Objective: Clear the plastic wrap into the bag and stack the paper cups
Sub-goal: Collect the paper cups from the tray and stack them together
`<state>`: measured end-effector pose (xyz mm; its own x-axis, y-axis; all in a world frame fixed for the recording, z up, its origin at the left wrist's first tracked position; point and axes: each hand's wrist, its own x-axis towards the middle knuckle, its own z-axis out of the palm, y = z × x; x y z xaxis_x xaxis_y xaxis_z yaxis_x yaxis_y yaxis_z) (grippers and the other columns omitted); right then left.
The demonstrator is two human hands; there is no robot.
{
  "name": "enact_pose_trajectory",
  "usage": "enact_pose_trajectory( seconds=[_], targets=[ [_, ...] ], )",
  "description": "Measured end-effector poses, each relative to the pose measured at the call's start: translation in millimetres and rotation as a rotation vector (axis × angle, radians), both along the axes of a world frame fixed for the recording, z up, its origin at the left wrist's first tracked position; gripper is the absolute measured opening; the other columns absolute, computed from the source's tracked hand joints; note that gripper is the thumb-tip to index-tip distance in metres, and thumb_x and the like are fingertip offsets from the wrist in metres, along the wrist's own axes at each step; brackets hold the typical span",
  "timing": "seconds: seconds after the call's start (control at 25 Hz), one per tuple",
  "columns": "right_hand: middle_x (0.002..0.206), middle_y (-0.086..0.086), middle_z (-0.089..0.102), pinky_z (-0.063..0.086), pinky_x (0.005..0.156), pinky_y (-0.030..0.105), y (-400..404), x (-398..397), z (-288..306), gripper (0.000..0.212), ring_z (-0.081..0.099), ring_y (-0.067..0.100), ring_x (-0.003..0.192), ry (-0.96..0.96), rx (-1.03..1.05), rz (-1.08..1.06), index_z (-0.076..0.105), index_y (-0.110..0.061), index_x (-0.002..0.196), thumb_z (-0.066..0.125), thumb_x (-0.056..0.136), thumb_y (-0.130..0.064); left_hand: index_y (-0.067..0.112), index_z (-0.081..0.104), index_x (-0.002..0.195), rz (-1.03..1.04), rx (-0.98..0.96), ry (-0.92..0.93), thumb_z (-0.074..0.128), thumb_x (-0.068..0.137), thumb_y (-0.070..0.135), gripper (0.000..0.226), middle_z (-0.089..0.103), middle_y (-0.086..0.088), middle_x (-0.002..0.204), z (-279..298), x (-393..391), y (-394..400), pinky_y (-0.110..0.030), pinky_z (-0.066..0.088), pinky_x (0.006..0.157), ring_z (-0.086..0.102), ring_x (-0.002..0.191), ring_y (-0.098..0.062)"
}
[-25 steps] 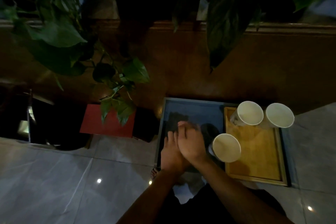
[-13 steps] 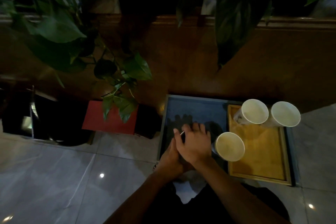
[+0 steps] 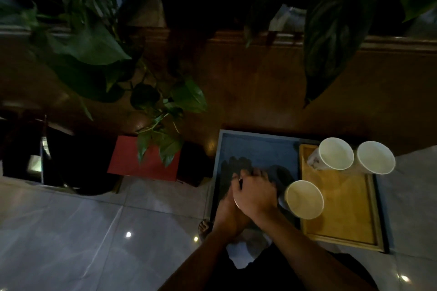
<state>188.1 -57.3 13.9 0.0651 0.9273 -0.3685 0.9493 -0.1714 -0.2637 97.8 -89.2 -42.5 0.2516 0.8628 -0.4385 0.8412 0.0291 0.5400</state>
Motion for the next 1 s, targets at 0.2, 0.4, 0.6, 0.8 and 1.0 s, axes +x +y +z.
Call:
enact_pose_trajectory(
  seconds=[0.2, 0.4, 0.6, 0.8, 1.0],
  targets=[
    [0.116, -0.001, 0.058, 0.046, 0.092, 0.042, 24.6, 15.0, 37.7, 0.059, 0.051, 0.021, 0.117, 0.429, -0.009, -0.036, 0.054, -0.04, 0.112, 0.036, 0.078, -0.085, 0.0, 0.052, 0.129, 0.217, 0.179, -0.142, 0.095, 0.053, 0.012, 0.087, 0.07, -0.007, 0.111, 31.6, -17.1, 25.2, -0.017, 0.053, 0.08, 0.068, 0.096, -0.004],
    [0.086, -0.017, 0.05, 0.045, 0.067, 0.03, 37.3, 11.3, 78.8, 0.065, 0.05, 0.006, 0.079, 0.438, 0.007, 0.069, 0.056, -0.039, 0.106, 0.047, 0.068, -0.091, 0.033, 0.059, 0.113, 0.068, 0.125, -0.123, 0.069, 0.062, 0.065, 0.061, 0.064, 0.016, 0.092, 77.0, -37.1, 39.0, -0.01, 0.042, 0.067, 0.062, 0.086, 0.001],
    [0.094, -0.013, 0.067, 0.048, 0.064, 0.026, 45.9, 24.0, 99.6, 0.024, 0.063, 0.005, 0.085, 0.696, -0.031, -0.022, 0.06, -0.039, 0.099, 0.063, 0.081, -0.055, 0.053, 0.039, 0.114, 0.28, 0.081, -0.316, 0.086, 0.044, 0.07, 0.086, 0.064, 0.024, 0.103, 105.2, -44.0, 30.8, -0.016, 0.051, 0.071, 0.061, 0.091, 0.011],
    [0.091, -0.016, 0.069, 0.05, 0.066, 0.022, 15.7, 24.1, 91.3, 0.025, 0.064, -0.002, 0.082, 0.851, -0.07, -0.222, 0.063, -0.042, 0.095, 0.057, 0.075, -0.054, 0.051, 0.035, 0.114, 0.069, 0.032, -0.172, 0.08, 0.045, 0.075, 0.086, 0.058, 0.024, 0.093, 128.9, -52.5, 27.6, -0.011, 0.043, 0.065, 0.058, 0.082, 0.007],
    [0.089, -0.012, 0.07, 0.05, 0.064, 0.018, -12.0, 32.3, 83.9, 0.023, 0.066, 0.004, 0.082, 0.992, -0.192, -0.407, 0.068, -0.038, 0.093, 0.057, 0.077, -0.05, 0.049, 0.025, 0.117, -0.072, -0.026, -0.156, 0.081, 0.049, 0.074, 0.092, 0.058, 0.017, 0.104, 147.4, -52.9, 17.1, -0.018, 0.048, 0.068, 0.061, 0.088, -0.002]
  ],
)
